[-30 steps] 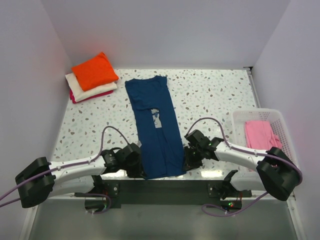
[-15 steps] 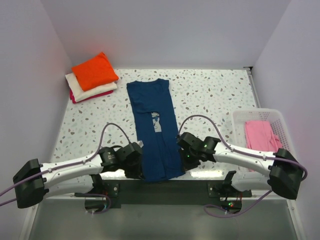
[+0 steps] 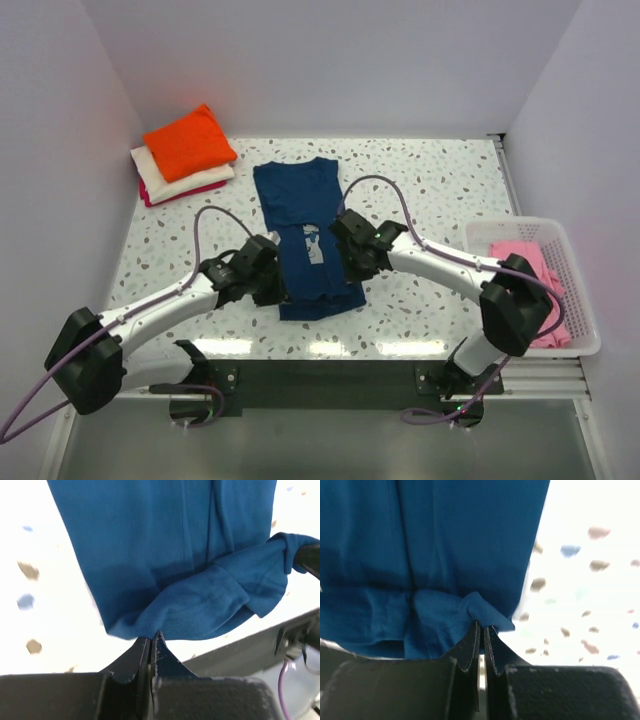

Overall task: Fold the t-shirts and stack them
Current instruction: Fold the tshirt

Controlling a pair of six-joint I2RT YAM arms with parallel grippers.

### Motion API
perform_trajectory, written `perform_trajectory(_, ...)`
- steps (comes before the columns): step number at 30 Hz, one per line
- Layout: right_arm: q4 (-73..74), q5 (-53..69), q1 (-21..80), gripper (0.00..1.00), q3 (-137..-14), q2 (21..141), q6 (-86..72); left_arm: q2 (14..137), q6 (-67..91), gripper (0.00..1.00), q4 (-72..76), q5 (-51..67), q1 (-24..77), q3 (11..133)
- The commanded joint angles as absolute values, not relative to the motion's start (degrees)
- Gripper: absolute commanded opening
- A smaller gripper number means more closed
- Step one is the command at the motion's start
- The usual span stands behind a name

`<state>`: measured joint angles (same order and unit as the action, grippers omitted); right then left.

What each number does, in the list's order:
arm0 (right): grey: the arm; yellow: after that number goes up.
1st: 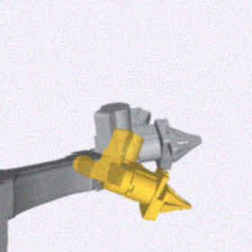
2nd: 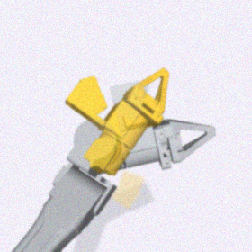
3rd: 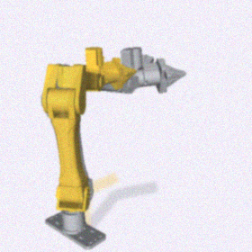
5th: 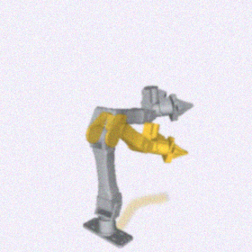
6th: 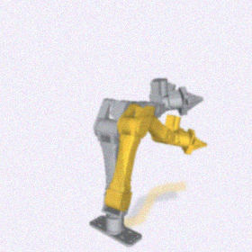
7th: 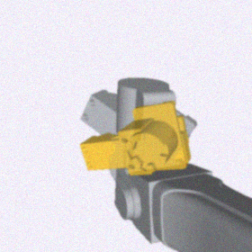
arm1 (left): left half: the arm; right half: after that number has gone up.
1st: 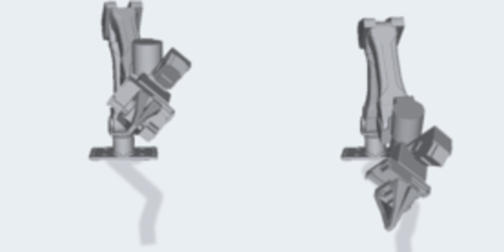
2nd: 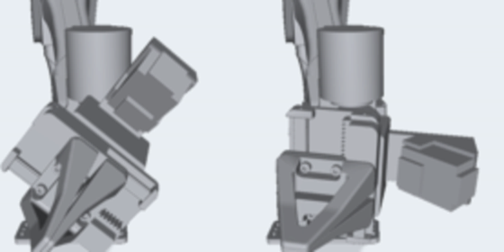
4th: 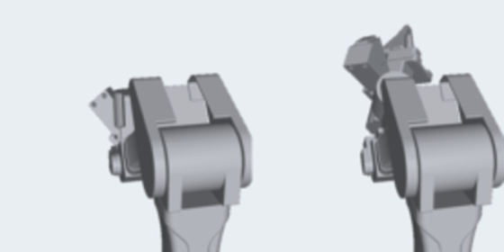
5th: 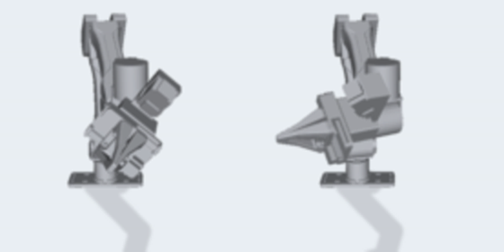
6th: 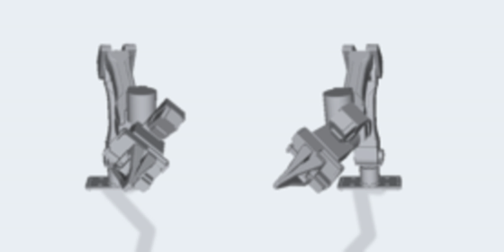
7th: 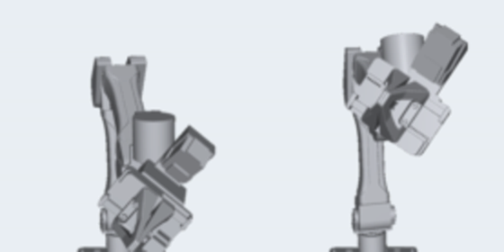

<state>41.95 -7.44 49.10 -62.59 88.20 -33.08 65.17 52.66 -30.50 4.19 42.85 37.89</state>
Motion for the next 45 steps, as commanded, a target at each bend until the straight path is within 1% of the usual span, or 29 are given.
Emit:
perform_trajectory(1,38.07,-9.75,46.85,0.00,-70.04,92.36,-29.97,68.63,47.82,0.00,-23.74,3.60,39.47,42.01)
perform_trajectory(3,37.53,-8.97,45.09,0.00,-73.28,96.30,-29.97,71.17,47.29,0.00,-22.33,3.43,37.80,43.76)
perform_trajectory(10,35.07,-6.68,40.70,0.00,-79.89,103.52,-29.97,77.25,45.27,0.00,-18.81,3.60,31.91,47.11)
perform_trajectory(26,34.80,1.67,32.00,0.00,-93.24,113.29,-30.85,88.15,43.15,0.00,-15.82,5.80,23.65,56.16)
perform_trajectory(33,34.98,2.72,30.67,0.00,-96.59,116.98,-31.02,92.72,42.98,0.00,-13.19,8.52,20.66,58.01)
perform_trajectory(40,34.10,3.52,29.36,0.00,-97.47,118.91,-31.29,94.48,42.80,0.00,-10.55,9.49,18.81,57.74)
perform_trajectory(43,33.75,3.87,28.92,0.04,-98.43,119.97,-31.20,95.27,42.37,0.00,-9.41,11.07,17.67,57.92)
perform_trajectory(44,33.84,4.04,28.83,0.08,-99.13,120.49,-31.20,95.62,42.10,0.02,-9.23,11.60,17.41,58.18)
perform_trajectory(45,34.01,4.13,28.74,0.11,-99.40,120.59,-31.20,95.97,41.84,0.06,-8.97,12.21,16.97,58.18)
